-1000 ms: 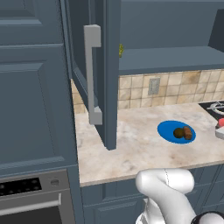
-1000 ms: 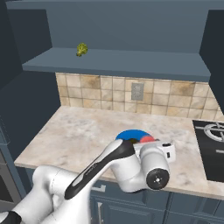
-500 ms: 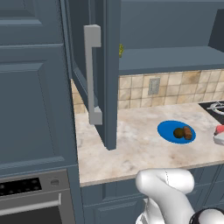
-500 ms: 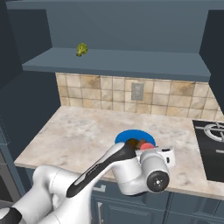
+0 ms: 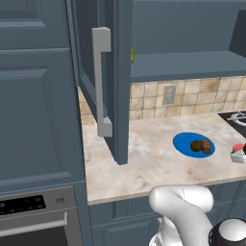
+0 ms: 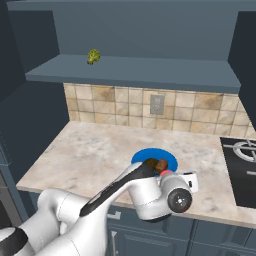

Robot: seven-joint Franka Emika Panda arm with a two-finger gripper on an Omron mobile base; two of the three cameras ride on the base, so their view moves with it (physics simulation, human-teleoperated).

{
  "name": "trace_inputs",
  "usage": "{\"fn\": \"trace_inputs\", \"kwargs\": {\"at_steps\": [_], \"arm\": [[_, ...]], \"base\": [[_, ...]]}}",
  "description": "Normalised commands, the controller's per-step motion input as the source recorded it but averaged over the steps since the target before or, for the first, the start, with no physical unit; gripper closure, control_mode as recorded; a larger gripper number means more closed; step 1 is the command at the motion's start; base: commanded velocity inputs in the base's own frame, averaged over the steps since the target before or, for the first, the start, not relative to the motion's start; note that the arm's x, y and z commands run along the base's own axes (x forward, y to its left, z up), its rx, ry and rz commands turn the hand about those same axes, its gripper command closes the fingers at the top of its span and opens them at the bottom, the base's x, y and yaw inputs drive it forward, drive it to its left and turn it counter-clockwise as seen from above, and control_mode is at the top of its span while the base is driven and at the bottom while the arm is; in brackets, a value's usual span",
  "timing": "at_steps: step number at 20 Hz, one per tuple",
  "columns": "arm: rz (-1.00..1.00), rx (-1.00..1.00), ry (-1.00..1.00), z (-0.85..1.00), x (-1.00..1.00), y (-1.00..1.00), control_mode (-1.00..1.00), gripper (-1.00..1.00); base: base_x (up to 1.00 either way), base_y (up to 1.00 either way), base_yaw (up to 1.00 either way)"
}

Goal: Pick the avocado and bread from the counter and place them on the plate. Then pick the jam from the cabinet and place it next to the plate. Lastly close the cabinet door.

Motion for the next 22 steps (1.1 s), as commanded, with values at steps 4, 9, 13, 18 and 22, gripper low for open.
{"fn": "trace_inputs", "kwargs": {"at_steps": [4, 9, 13, 18, 22], "arm": [[0.02, 0.00, 0.03, -0.33, 0.11, -0.08, -1.00, 1.00], [0.02, 0.00, 0.00, -0.25, 0.15, -0.04, -1.00, 1.00], [0.04, 0.00, 0.00, -0.14, 0.08, -0.05, -1.00, 1.00], [0.04, 0.00, 0.00, -0.12, 0.08, -0.03, -1.00, 1.00], [0.04, 0.00, 0.00, -0.14, 0.05, -0.04, -1.00, 1.00]], "base": [[0.00, 0.00, 0.00], [0.00, 0.00, 0.00], [0.00, 0.00, 0.00], [0.00, 0.00, 0.00], [0.00, 0.00, 0.00]]}}
